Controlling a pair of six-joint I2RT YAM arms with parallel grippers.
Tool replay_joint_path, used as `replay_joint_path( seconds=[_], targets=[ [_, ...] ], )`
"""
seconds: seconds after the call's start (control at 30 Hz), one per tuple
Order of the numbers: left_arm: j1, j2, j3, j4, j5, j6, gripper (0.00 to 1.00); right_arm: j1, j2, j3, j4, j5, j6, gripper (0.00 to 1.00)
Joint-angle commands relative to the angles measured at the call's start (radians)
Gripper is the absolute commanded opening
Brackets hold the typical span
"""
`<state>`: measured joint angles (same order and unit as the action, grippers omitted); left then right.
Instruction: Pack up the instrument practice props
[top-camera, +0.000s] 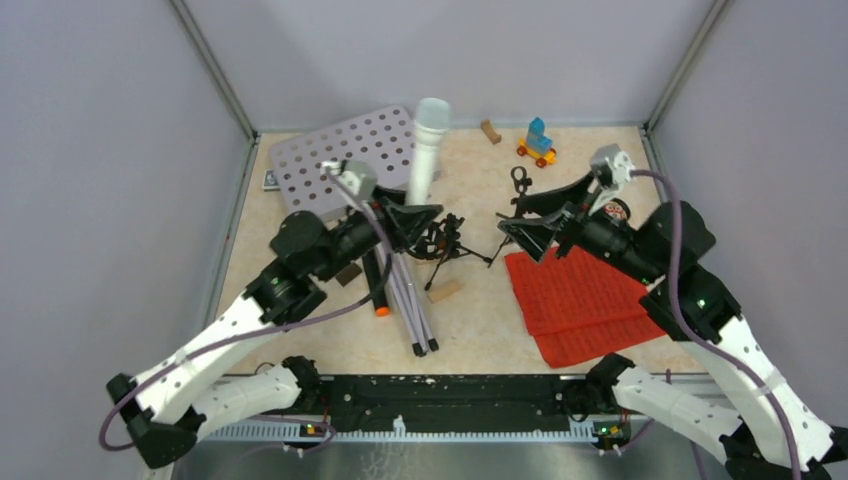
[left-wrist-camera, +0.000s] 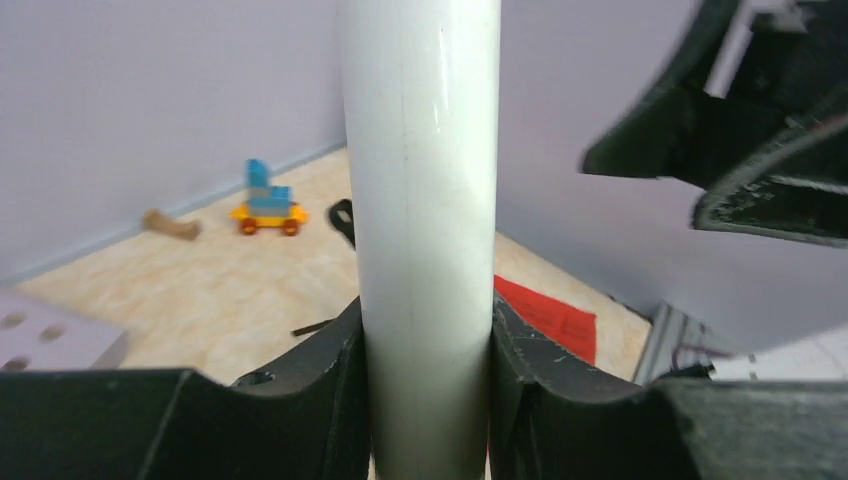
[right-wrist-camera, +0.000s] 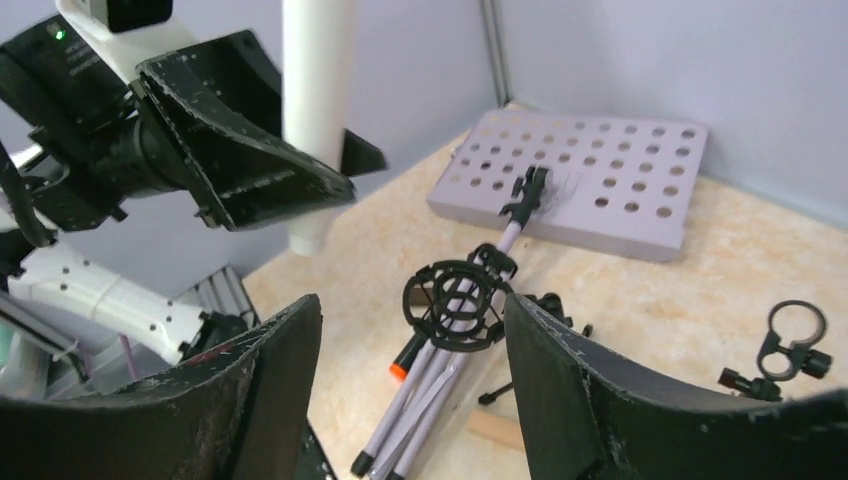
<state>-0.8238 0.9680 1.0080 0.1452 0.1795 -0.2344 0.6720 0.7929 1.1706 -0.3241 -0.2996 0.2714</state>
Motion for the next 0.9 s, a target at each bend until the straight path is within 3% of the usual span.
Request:
replay_joint_path(
  seconds=[0.0, 0.1, 0.27, 0.37, 0.53, 0.87],
  targets=[
    [0.003, -0.224, -0.075, -0.174, -0.456, -0.132, 0.00, 0.006, -0.117, -0.078, 0.139, 0.109, -0.004, 0.66],
    [0.005, -0.338, -0.131, -0.330, -0.607, -0.288, 0.00, 0.007, -0.164, -0.130, 0.112, 0.163, 0.016, 0.66],
    [0.003, -0.341, -0.105, -0.830, -0.701, -0.781, 0.00, 0.007, -0.212, -0.215, 0.037, 0.205, 0.100, 0.64],
    [0.002, -0.354, -0.173, -0.921, -0.716, -0.911, 0.00, 0.007, -0.241, -0.267, 0.022, 0.197, 0.157, 0.61],
    [0.003, -0.364, -0.319, -0.922, -0.761, -0.985, 0.00, 0.007, -0.277, -0.306, -0.008, 0.189, 0.202, 0.59],
    [0.007, -0.149, -0.422, -0.790, -0.780, -0.871, 0.00, 0.008, -0.307, -0.340, -0.045, 0.202, 0.203, 0.59]
  ],
)
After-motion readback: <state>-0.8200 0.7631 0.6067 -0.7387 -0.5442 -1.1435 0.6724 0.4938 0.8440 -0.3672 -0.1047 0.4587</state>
